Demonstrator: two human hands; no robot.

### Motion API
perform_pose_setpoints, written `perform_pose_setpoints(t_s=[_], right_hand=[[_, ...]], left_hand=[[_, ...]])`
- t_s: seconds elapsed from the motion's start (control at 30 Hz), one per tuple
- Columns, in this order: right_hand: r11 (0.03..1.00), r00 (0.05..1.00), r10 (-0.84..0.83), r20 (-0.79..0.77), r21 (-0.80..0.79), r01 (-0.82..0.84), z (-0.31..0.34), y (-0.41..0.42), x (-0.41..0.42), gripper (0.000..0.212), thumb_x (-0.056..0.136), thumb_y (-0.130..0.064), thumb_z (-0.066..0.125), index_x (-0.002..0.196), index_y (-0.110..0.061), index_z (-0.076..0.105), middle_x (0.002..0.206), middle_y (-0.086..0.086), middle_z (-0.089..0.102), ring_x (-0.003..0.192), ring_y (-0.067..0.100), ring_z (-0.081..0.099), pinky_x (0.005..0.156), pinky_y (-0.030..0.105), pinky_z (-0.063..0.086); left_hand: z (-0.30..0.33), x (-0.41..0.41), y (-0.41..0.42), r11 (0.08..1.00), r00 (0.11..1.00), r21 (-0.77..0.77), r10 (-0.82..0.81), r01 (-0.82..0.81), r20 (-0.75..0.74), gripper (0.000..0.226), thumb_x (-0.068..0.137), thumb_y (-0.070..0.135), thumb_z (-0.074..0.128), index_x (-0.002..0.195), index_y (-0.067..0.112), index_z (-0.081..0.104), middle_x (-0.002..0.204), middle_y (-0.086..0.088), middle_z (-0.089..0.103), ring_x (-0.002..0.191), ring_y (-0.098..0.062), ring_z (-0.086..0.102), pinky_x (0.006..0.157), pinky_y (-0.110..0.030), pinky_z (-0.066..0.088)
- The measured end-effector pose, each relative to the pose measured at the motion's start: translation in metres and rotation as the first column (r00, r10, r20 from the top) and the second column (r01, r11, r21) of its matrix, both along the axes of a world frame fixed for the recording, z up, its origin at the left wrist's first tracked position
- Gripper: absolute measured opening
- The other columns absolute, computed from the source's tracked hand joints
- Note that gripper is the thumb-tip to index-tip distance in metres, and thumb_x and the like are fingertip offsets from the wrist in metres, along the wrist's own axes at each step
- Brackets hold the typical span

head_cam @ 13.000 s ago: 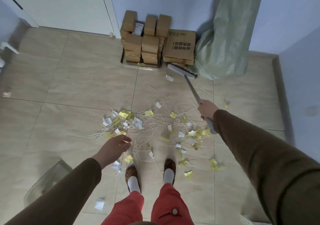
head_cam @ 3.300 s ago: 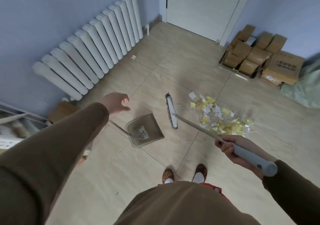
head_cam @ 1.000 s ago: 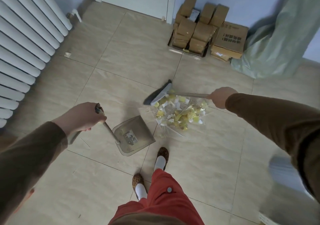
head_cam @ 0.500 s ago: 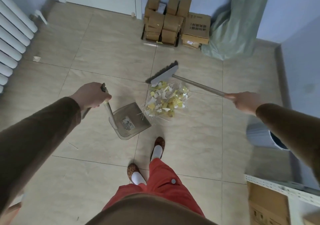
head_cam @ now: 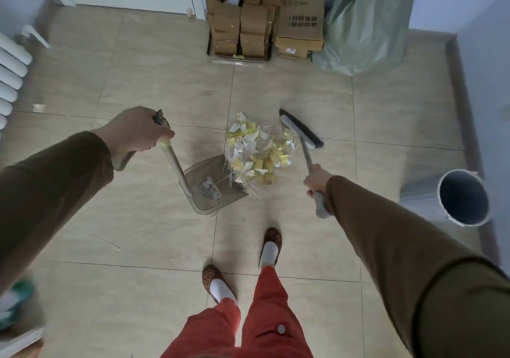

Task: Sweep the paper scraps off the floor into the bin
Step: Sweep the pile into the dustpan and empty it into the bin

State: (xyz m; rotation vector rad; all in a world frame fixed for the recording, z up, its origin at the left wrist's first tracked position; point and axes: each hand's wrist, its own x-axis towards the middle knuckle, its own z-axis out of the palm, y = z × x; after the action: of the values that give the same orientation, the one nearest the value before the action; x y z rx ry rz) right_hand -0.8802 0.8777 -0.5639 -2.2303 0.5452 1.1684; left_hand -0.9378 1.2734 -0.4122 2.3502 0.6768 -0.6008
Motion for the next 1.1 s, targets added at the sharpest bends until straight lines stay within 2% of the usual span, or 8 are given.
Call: perform_pose_setpoints(t_s=[0.17,0.33,0.47,0.53,0.67,0.77,0.93,1.1], right_hand=[[0.976,0.976,-0.149,-0.159,0.134,0.171,-0.006,0.027,-0.072,0.045,0.096,-0.002,0.035,0.137,-0.019,0.027,0.089,0.012,0.047,0.057,0.017,0.048,0.045,0.026,0.044],[0.919,0.932,-0.268,-0.243,0.226,0.323,0.018,0.044,-0.101,0.051,0.094,0.003,0.038,0.138,-0.021,0.027,0.082,0.012,0.049,0.050,0.014,0.044,0.037,0.019,0.042],[0.815,0.861,-0.381,-0.337,0.317,0.485,0.047,0.047,-0.111,0.049,0.095,0.004,0.043,0.135,-0.022,0.034,0.078,0.010,0.048,0.041,0.008,0.043,0.037,0.018,0.042],[0.756,0.819,-0.434,-0.375,0.343,0.558,0.063,0.044,-0.118,0.047,0.095,0.005,0.043,0.133,-0.022,0.038,0.073,0.008,0.047,0.035,0.006,0.041,0.035,0.016,0.040],[0.585,0.694,-0.522,-0.497,0.384,0.715,0.092,0.021,-0.126,0.031,0.096,0.004,0.046,0.117,-0.018,0.046,0.061,0.004,0.041,0.035,0.005,0.039,0.032,0.016,0.038],[0.500,0.629,-0.529,-0.569,0.390,0.774,0.112,-0.001,-0.128,0.017,0.097,-0.001,0.048,0.094,-0.017,0.047,0.059,0.000,0.040,0.036,0.004,0.039,0.032,0.014,0.037],[0.701,0.819,-0.473,-0.326,0.423,0.574,0.119,-0.019,-0.132,0.040,0.096,-0.001,0.049,0.130,-0.021,0.043,0.065,0.006,0.047,0.039,0.007,0.040,0.034,0.017,0.037],[0.891,0.971,-0.226,-0.080,0.386,0.240,0.112,-0.016,-0.078,0.046,0.095,-0.004,0.050,0.135,-0.022,0.037,0.072,0.008,0.051,0.042,0.010,0.046,0.039,0.022,0.040]], left_hand=[[0.002,0.023,-0.037,1.000,1.000,-0.024,-0.008,0.009,0.013,0.032,0.081,0.020,0.067,0.095,-0.009,0.066,0.070,-0.014,0.058,0.060,-0.025,0.050,0.061,-0.035,0.043],[-0.002,0.018,-0.081,0.998,0.999,-0.063,0.023,-0.021,0.035,0.020,0.081,0.018,0.063,0.089,0.000,0.066,0.070,-0.008,0.059,0.062,-0.025,0.055,0.058,-0.032,0.046],[-0.017,-0.004,-0.096,0.998,0.997,-0.014,0.055,-0.054,0.048,0.020,0.078,0.024,0.058,0.084,0.005,0.061,0.072,-0.008,0.062,0.071,-0.031,0.064,0.071,-0.039,0.054],[-0.019,-0.011,-0.098,0.998,0.997,-0.021,0.068,-0.067,0.043,0.014,0.080,0.025,0.058,0.078,0.011,0.055,0.070,-0.006,0.061,0.067,-0.030,0.062,0.066,-0.037,0.051],[-0.021,-0.023,-0.087,0.854,0.938,-0.387,0.313,-0.348,-0.152,0.017,0.088,0.018,0.064,0.090,0.009,0.049,0.074,-0.009,0.048,0.048,-0.019,0.051,0.042,-0.023,0.046],[-0.022,-0.040,-0.071,0.790,0.891,-0.426,0.329,-0.440,-0.312,0.015,0.091,0.016,0.061,0.087,0.007,0.049,0.061,-0.011,0.050,0.040,-0.016,0.043,0.040,-0.019,0.039],[-0.026,-0.062,-0.057,0.846,0.902,-0.316,0.414,-0.430,-0.119,0.004,0.087,0.005,0.048,0.085,0.007,0.051,0.070,-0.017,0.053,0.040,-0.016,0.037,0.041,-0.021,0.030],[-0.032,-0.066,-0.061,0.774,0.844,-0.355,0.528,-0.525,-0.097,0.005,0.086,0.008,0.052,0.091,0.007,0.053,0.067,-0.015,0.051,0.041,-0.017,0.039,0.040,-0.022,0.034]])
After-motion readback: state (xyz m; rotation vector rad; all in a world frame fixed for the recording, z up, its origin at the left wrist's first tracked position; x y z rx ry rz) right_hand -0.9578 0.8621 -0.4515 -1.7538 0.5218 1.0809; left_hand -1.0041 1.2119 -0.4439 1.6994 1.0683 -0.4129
